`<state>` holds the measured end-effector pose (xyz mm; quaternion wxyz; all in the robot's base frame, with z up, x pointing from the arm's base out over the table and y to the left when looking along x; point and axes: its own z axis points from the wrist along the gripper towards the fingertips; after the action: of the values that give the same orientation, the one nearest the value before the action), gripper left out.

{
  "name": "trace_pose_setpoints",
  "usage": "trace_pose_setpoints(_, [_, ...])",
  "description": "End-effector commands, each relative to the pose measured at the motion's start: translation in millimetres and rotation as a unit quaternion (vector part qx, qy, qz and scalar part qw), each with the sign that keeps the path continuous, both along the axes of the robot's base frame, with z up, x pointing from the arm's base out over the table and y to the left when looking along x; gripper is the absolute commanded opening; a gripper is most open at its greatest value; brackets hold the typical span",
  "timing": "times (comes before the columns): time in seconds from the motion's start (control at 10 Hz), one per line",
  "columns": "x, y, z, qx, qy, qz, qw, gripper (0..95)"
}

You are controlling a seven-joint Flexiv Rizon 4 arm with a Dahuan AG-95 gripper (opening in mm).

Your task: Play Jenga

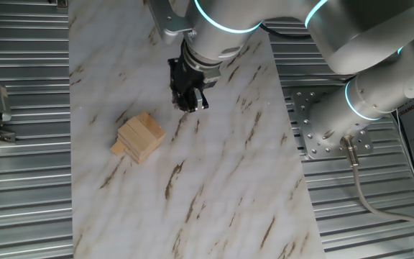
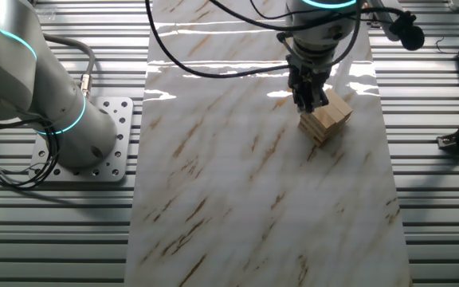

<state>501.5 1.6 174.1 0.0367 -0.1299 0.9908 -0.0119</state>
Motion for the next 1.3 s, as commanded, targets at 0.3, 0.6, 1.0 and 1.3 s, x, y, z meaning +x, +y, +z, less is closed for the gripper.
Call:
trace_pose_setpoints(0.3, [5.3, 1.9, 2.9, 0.0, 0.004, 0.007, 1.0, 0.0])
trace_pose_setpoints(0.6, [16.2, 5.1, 7.1, -0.001, 0.012, 0.016, 0.9998, 0.0])
trace_pose_setpoints(1.0, [25.6, 6.8, 7.7, -0.003, 0.013, 0.042, 0.999, 0.0])
trace_pose_setpoints(1.3, [39.9, 10.9, 9.0, -0.005, 0.015, 0.063, 0.9979, 0.0])
